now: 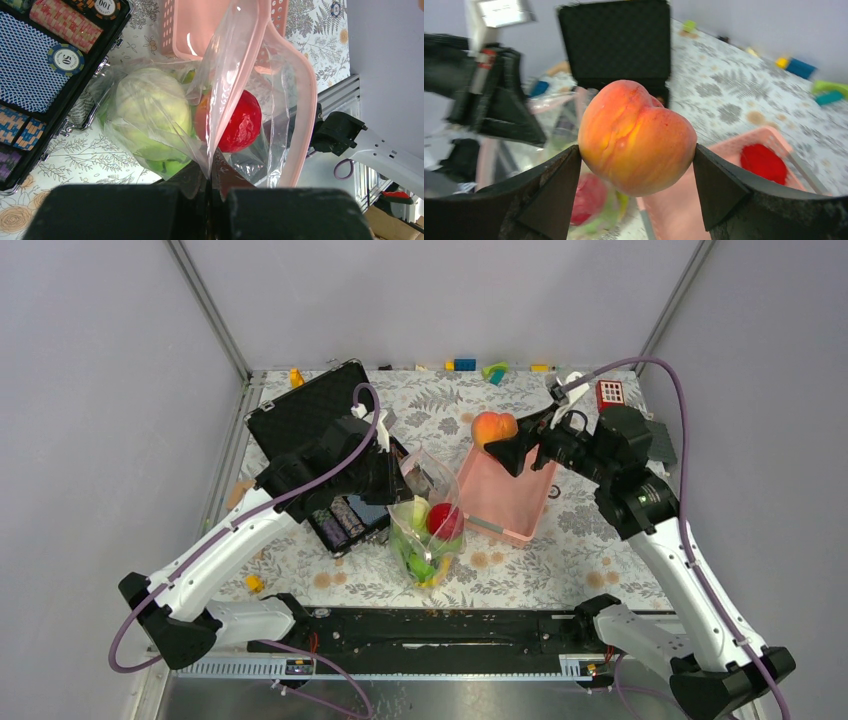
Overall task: Place the food in the zip-top bag and seal the zipper
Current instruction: Place the fake fruit in the zipper food storage bag.
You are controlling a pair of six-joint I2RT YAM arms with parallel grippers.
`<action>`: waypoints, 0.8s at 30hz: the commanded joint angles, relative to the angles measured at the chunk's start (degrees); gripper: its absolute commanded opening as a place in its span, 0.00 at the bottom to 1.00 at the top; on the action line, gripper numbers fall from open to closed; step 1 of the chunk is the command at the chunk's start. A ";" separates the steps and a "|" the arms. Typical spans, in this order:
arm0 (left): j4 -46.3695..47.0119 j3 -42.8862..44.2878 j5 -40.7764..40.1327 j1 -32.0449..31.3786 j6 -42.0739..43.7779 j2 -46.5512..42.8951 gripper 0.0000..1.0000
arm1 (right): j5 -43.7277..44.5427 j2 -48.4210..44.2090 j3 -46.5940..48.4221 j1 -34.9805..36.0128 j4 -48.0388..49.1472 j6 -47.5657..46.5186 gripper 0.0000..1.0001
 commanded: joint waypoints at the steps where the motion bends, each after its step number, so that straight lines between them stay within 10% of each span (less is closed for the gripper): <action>1: 3.47 3.00 0.37 0.08 0.94 -0.35 0.00 | -13.71 -3.23 -0.52 0.10 8.89 5.97 0.51; 24: 3.70 3.60 0.52 0.08 0.92 -1.48 0.00 | -21.68 3.29 4.07 18.07 7.76 4.58 0.53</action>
